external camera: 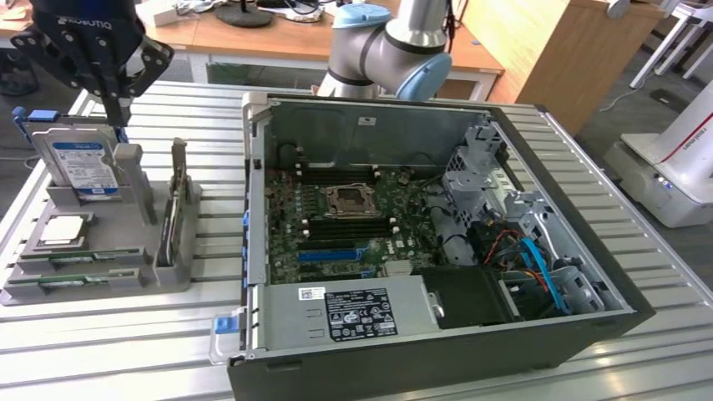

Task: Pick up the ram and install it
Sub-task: 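Reach for the ram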

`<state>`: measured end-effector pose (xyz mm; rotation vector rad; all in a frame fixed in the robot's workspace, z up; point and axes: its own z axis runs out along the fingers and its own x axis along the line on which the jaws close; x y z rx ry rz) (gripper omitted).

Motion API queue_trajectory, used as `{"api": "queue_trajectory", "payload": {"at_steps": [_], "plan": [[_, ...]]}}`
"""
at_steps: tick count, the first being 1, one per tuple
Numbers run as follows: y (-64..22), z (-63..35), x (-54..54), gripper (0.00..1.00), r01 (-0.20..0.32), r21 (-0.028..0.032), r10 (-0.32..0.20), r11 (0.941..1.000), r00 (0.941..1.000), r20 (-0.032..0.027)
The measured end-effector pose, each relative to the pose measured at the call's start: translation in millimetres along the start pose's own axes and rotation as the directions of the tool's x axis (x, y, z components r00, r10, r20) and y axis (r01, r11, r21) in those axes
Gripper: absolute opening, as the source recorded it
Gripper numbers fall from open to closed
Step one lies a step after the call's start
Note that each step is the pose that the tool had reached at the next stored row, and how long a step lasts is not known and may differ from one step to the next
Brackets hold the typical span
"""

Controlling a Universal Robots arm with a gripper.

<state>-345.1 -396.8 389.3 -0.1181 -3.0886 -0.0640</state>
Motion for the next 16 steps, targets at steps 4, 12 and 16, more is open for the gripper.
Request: {"api": "queue_trajectory", "payload": {"at_steps": [4,12,16], "plan": [[-0.6,0.6,7.5,0.11,0.000,0.0006,0.000,1.0000,1.0000,-0.0077],[-1.7,1.7,21.7,0.11,-0.001,0.0016,0.001,1.0000,0.9998,-0.0215],[-2.2,2.2,28.7,0.11,-0.001,0.0020,0.001,1.0000,0.9996,-0.0273]]}}
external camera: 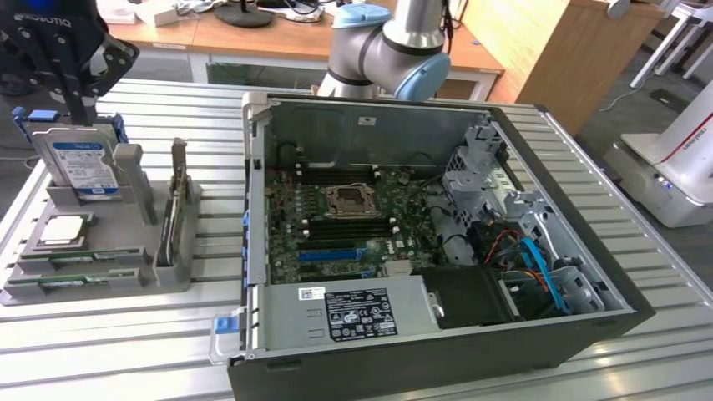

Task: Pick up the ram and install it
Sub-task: 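Reach for the ram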

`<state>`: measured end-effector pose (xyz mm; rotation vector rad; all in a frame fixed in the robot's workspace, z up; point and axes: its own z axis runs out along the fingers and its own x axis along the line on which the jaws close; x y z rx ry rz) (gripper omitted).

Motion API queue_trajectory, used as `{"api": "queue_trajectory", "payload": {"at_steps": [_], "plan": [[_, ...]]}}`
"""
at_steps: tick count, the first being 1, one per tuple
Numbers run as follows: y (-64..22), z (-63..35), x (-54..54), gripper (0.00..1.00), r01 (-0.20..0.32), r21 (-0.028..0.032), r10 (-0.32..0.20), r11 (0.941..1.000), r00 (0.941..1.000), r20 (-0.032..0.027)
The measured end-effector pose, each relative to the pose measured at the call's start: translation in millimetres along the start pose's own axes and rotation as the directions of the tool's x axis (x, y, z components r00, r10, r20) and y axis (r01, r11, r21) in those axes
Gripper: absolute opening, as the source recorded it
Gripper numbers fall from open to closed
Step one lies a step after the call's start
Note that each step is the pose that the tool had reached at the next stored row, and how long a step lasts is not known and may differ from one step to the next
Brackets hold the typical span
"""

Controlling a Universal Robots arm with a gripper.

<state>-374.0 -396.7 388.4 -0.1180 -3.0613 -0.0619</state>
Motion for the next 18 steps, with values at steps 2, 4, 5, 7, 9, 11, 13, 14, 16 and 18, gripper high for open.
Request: {"api": "queue_trajectory", "payload": {"at_steps": [2,4,5,7,9,11,13,14,16,18], "plan": [[-0.3,0.4,3.7,0.11,0.000,0.0003,0.000,1.0000,1.0000,-0.0030],[-0.5,0.7,7.4,0.11,0.000,0.0005,0.000,1.0000,1.0000,-0.0057],[-0.7,0.9,9.2,0.11,0.000,0.0007,0.000,1.0000,1.0000,-0.0071],[-0.8,1.1,11.4,0.11,0.000,0.0007,0.000,1.0000,1.0000,-0.0083],[-0.8,1.1,11.4,0.11,0.000,0.0007,0.000,1.0000,1.0000,-0.0083],[-0.9,1.1,11.4,0.11,0.000,0.0007,0.000,1.0000,1.0000,-0.0083],[-0.9,1.2,12.5,0.11,0.000,0.0001,0.000,1.0000,1.0000,-0.0016],[-1.0,1.3,13.7,0.11,0.000,-0.0002,0.000,1.0000,1.0000,0.0046],[-1.3,1.6,17.7,0.11,0.001,-0.0016,-0.001,1.0000,0.9998,0.0214],[-1.7,1.9,22.0,0.11,0.001,-0.0026,-0.001,1.0000,0.9993,0.0364]]}}
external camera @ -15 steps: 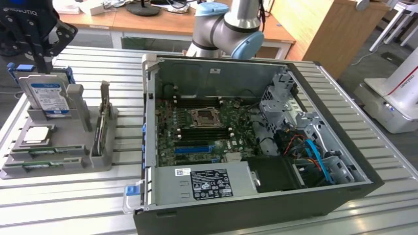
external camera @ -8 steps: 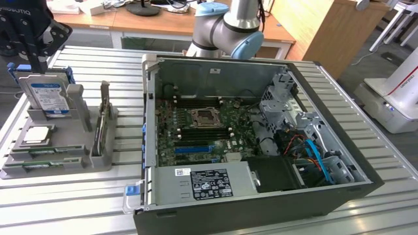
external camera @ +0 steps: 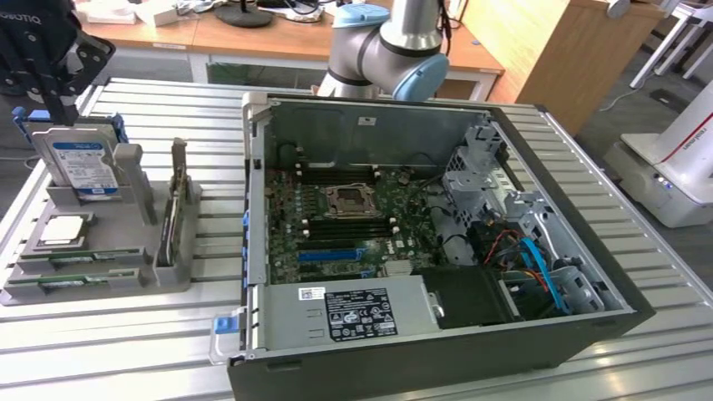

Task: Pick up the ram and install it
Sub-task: 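Reach for the ram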

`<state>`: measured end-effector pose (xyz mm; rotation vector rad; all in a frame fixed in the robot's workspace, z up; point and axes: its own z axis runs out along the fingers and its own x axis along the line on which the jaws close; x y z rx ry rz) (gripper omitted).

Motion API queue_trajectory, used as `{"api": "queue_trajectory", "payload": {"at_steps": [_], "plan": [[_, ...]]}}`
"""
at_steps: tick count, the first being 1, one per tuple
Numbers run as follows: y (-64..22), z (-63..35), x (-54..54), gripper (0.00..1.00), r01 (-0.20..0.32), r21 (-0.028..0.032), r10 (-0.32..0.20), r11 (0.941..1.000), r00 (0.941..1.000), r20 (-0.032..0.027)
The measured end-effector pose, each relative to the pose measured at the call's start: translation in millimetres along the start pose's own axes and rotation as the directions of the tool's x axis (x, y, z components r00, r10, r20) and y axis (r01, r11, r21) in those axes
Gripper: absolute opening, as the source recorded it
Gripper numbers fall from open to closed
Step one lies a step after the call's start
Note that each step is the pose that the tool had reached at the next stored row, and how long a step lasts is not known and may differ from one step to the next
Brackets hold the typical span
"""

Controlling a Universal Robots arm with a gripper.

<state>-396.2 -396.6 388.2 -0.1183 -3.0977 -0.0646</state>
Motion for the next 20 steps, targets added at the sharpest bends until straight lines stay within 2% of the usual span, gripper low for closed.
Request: {"api": "queue_trajectory", "payload": {"at_steps": [6,8,20], "plan": [[-0.9,0.5,11.8,0.11,0.002,-0.0024,-0.002,1.0000,0.9993,0.0372],[-1.0,0.6,13.9,0.11,0.002,-0.0029,-0.002,1.0000,0.9990,0.0442],[-1.4,0.9,18.7,0.11,0.002,-0.0029,-0.002,1.0000,0.9990,0.0448]]}}
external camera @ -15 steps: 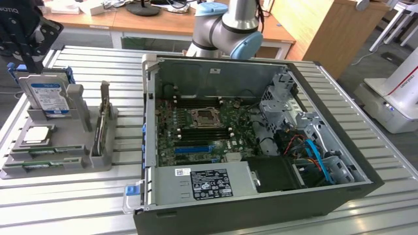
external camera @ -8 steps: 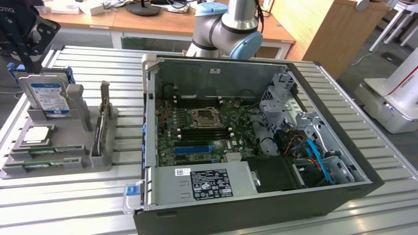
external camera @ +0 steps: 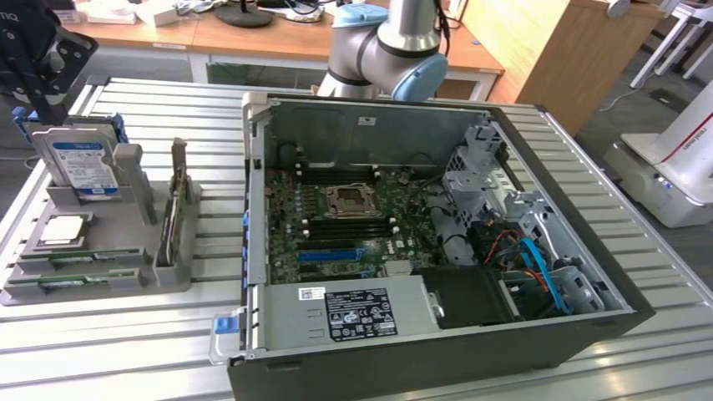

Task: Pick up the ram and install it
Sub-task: 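Reach for the ram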

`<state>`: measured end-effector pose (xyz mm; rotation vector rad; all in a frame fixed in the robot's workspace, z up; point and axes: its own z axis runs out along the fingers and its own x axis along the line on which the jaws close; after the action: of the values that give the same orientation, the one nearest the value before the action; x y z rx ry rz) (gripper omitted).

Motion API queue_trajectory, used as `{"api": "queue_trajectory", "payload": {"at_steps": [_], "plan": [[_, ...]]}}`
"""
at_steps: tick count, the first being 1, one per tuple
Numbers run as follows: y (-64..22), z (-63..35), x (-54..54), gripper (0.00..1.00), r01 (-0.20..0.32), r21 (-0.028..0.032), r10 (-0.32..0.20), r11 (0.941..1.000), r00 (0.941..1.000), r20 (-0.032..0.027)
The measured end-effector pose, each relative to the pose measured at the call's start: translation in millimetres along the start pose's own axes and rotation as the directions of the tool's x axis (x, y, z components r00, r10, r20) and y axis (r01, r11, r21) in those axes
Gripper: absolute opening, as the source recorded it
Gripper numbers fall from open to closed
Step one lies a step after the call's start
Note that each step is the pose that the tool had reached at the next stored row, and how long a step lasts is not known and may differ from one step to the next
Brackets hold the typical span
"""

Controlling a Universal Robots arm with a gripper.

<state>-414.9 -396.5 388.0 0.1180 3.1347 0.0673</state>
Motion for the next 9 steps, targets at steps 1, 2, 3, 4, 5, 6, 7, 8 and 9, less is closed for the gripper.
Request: {"api": "queue_trajectory", "payload": {"at_steps": [1,2,3,4,5,6,7,8,9], "plan": [[0.0,0.0,0.0,0.11,0.000,-0.0001,0.000,1.0000,1.0000,0.0000],[0.0,0.0,0.0,0.11,0.000,-0.0001,0.000,1.0000,1.0000,0.0000],[0.0,0.0,0.0,0.11,0.000,0.0000,0.000,1.0000,1.0000,0.0000],[0.0,0.0,0.0,0.11,0.000,0.0000,0.000,1.0000,1.0000,0.0000],[0.0,0.0,0.1,0.11,0.000,-0.0001,0.000,1.0000,1.0000,0.0000],[-0.5,0.0,0.2,0.11,0.000,0.0000,0.000,1.0000,1.0000,-0.0001],[-1.4,0.0,0.1,0.11,0.000,0.0000,0.000,1.0000,1.0000,0.0000],[-2.4,-0.1,-0.1,0.11,0.000,0.0000,0.000,1.0000,1.0000,0.0000],[-3.3,-0.1,-0.1,0.11,0.000,0.0000,0.000,1.0000,1.0000,0.0000]]}}
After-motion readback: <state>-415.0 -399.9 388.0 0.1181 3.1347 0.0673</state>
